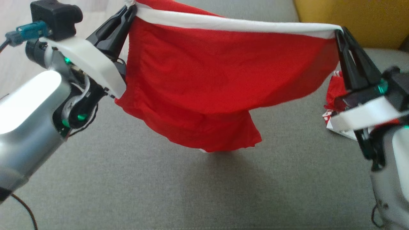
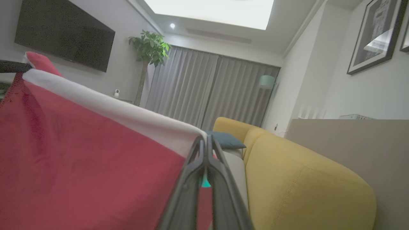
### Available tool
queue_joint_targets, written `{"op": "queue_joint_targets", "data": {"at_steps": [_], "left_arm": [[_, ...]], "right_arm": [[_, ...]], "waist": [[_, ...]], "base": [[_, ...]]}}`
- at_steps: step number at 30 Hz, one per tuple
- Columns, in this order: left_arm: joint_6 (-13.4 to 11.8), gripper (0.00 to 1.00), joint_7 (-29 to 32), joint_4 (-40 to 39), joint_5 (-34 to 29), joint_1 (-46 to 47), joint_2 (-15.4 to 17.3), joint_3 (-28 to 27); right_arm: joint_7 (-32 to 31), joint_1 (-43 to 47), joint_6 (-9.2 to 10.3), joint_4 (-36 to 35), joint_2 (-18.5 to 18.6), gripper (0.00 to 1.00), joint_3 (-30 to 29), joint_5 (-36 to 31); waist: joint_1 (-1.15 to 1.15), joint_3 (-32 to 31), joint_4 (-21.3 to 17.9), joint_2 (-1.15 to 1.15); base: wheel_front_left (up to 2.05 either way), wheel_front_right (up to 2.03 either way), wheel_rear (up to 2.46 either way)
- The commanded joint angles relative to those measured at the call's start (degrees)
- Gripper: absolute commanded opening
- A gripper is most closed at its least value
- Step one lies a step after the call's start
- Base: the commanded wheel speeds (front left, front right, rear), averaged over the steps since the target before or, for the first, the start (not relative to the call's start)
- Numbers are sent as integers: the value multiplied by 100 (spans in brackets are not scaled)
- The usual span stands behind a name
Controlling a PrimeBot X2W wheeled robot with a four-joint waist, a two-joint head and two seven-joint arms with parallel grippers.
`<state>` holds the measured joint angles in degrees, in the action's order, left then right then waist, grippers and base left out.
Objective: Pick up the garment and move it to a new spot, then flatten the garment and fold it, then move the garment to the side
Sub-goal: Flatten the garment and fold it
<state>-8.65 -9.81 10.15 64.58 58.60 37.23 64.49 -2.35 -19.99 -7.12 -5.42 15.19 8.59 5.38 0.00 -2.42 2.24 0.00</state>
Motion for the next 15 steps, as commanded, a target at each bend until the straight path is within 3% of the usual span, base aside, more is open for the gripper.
{"op": "queue_joint_targets", "data": {"at_steps": [1, 8, 15], "left_arm": [[-30, 0, 102, -34, -90, 457, 222, -275], [203, 0, 464, 774, -271, 1310, 91, -327], [381, 0, 134, 2543, -630, 2875, -476, -690]], "right_arm": [[-129, -531, -36, -47, 30, 0, 86, 8], [-305, -2323, -36, 1070, 329, 0, 671, 147], [224, -5237, -36, 3386, 252, 0, 1121, -15]], "waist": [[0, 206, -31, 0], [0, 1234, -224, 0], [0, 2337, -366, 0]], "base": [[0, 0, 0], [0, 0, 0], [0, 0, 0]]}}
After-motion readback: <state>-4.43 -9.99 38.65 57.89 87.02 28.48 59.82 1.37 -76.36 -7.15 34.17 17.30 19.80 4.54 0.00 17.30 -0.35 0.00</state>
